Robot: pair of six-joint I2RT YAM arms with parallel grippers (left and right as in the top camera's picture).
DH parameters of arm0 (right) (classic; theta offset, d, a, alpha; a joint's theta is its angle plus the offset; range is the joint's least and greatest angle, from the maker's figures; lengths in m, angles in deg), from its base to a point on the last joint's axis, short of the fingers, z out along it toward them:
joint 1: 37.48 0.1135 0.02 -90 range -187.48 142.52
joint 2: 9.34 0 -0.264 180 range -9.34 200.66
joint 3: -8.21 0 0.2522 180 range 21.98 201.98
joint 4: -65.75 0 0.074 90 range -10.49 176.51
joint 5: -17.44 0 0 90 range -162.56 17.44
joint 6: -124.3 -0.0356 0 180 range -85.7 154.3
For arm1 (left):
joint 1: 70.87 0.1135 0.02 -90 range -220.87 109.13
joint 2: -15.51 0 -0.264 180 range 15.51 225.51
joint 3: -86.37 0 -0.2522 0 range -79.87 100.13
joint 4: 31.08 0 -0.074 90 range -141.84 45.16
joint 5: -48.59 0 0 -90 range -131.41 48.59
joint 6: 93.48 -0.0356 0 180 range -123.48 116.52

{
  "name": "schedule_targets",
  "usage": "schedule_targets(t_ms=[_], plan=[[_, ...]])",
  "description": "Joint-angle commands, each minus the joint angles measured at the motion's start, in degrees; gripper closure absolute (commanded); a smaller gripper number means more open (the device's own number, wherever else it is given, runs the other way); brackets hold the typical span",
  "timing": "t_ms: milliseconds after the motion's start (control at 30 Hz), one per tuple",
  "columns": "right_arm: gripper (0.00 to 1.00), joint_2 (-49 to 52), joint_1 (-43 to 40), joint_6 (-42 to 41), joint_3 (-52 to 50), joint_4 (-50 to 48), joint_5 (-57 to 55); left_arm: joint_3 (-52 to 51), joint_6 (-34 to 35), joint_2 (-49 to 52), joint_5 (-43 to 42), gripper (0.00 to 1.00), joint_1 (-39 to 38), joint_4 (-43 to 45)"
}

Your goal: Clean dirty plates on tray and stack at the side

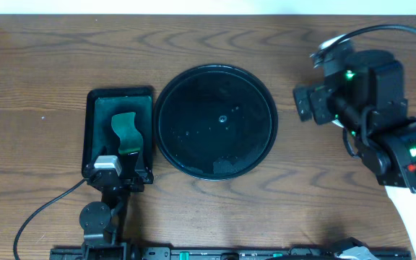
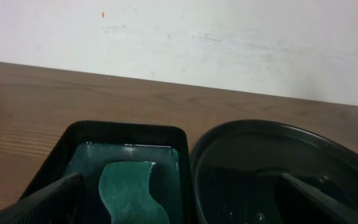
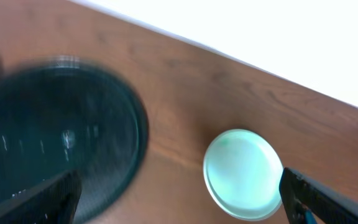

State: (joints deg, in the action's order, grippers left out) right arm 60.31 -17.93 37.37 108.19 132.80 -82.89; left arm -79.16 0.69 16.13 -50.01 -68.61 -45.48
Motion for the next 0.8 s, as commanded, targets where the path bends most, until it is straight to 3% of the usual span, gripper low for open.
schedule_targets(t_ms=[0,200,467,767], plan=[[0.01,-5.51,-2.16,-10.8,-3.91,-3.58,0.35,-0.48,-0.94,-0.39,-0.39,0.03,0.42,-2.71],[0.01,-20.04,-6.56,-18.36,-21.79,-19.1,2.34,-0.48,-0.94,-0.39,-0.39,0.04,0.42,-2.71],[0.01,-48.52,-16.46,-28.83,-52.26,-38.6,7.93,-0.48,-0.94,-0.39,-0.39,0.03,0.42,-2.71],[0.01,-68.35,-21.55,-29.7,-71.65,-51.12,12.33,-0.48,-0.94,-0.39,-0.39,0.03,0.42,-2.71]])
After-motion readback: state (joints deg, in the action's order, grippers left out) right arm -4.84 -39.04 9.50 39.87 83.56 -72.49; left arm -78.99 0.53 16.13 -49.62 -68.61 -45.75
